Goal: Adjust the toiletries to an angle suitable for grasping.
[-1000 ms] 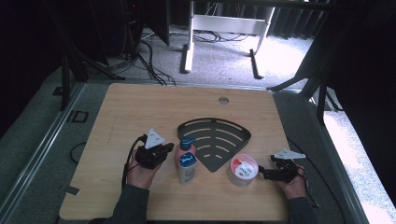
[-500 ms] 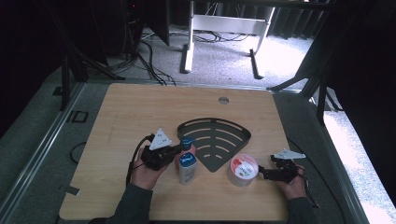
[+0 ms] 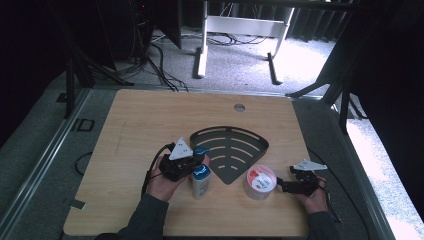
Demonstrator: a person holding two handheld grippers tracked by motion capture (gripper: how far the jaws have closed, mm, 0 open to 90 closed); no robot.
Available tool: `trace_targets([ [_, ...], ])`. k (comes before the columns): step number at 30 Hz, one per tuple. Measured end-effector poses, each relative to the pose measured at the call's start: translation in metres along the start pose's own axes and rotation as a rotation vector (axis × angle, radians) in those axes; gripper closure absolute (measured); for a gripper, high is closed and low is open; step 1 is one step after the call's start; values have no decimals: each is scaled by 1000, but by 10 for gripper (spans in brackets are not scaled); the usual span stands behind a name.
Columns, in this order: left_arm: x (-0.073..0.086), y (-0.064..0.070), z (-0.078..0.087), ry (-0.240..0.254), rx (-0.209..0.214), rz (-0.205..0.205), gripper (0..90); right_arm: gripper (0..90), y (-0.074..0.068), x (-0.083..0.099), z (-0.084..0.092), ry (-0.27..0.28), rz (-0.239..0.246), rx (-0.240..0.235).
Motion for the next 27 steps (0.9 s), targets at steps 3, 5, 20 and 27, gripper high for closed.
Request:
trace_targets([
  [3, 0, 0, 0, -10, -14, -6, 899, 190, 0, 0, 0, 0, 1, 0],
  [5, 2, -1, -1, -25, -24, -9, 899, 190, 0, 0, 0, 0, 1, 0],
  [20, 17, -14, -4, -70, -63, 35, 897, 190, 0, 0, 0, 0, 1, 0],
  [27, 10, -6, -13, -39, -19, 4, 897, 190, 0, 0, 0, 0, 1, 0],
])
Point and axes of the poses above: each handheld gripper's, and its own axes: z roughly backward along the jaws, x roughly out of its underside, y roughly to its right, the point moved 8 cm from there along -z, roughly forward along the jaws, and after that the axes turned 12 degrees about -z, right-handed, at the moved point
